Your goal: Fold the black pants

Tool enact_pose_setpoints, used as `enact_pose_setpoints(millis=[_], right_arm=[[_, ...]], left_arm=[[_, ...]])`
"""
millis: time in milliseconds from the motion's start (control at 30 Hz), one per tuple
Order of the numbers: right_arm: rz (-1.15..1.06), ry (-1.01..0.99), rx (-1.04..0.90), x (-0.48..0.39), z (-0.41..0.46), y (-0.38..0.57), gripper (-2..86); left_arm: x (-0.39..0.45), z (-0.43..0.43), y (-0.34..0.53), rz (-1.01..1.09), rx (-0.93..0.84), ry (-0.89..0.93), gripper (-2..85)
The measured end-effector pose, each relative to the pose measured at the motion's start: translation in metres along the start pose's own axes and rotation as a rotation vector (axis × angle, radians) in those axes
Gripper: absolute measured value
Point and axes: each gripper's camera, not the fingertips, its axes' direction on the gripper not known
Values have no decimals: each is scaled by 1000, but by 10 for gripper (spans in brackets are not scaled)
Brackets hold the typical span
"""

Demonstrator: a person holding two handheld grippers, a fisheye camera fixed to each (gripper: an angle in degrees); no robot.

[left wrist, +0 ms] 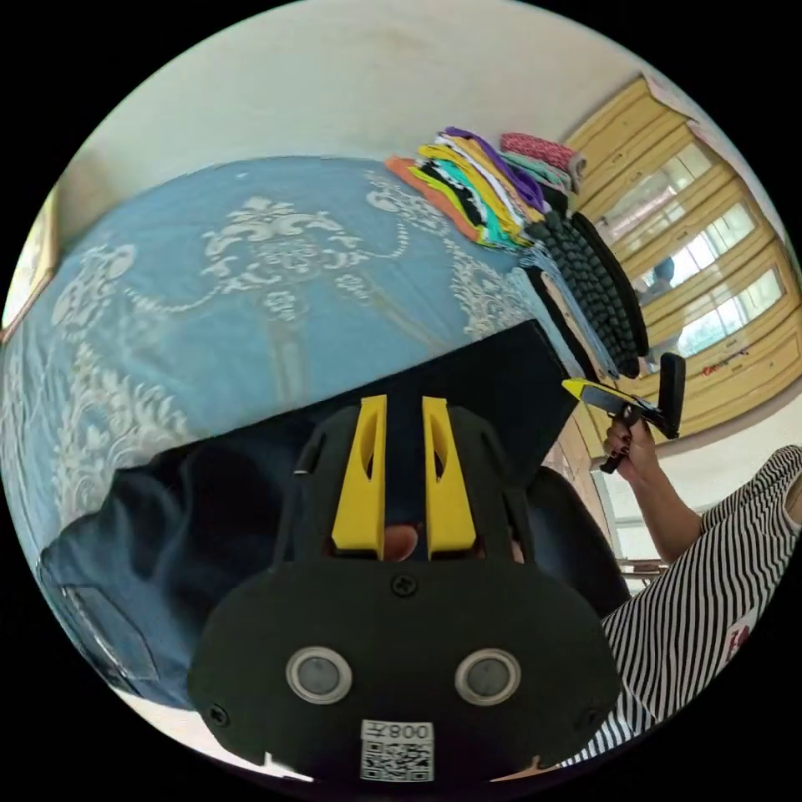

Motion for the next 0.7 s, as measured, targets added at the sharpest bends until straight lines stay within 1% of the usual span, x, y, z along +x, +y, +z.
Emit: enact_pose_setpoints(millis=[67,200,267,367,433,533,567,700], right_arm=[[-165,-144,-79,-37,69,-30,3],[-365,-274,-184,-97,169,-62,8],[-456,-279,-259,-126,234,-68,14],[-539,-215,-313,-142,298,-62,29],[-579,-178,-355,-141,330,-54,42],[-603,-147,-419,-125,373,-38,60],[-609,-138,-424,-117,384,-31,62],[-609,-150,-387,-94,399,-17,62]], left_arm=[[-35,-32,19,-75,16,-89,81],[-98,-83,44,-154,19,-160,92],[-117,-95,49,-145,-9,-178,94],[-140,-101,59,-112,-122,-204,84],[-144,-110,67,-59,-140,-201,62],[-154,-145,83,-55,-74,-170,32],[-161,-162,92,-85,-17,-146,26],[-190,-211,125,-188,139,13,18]])
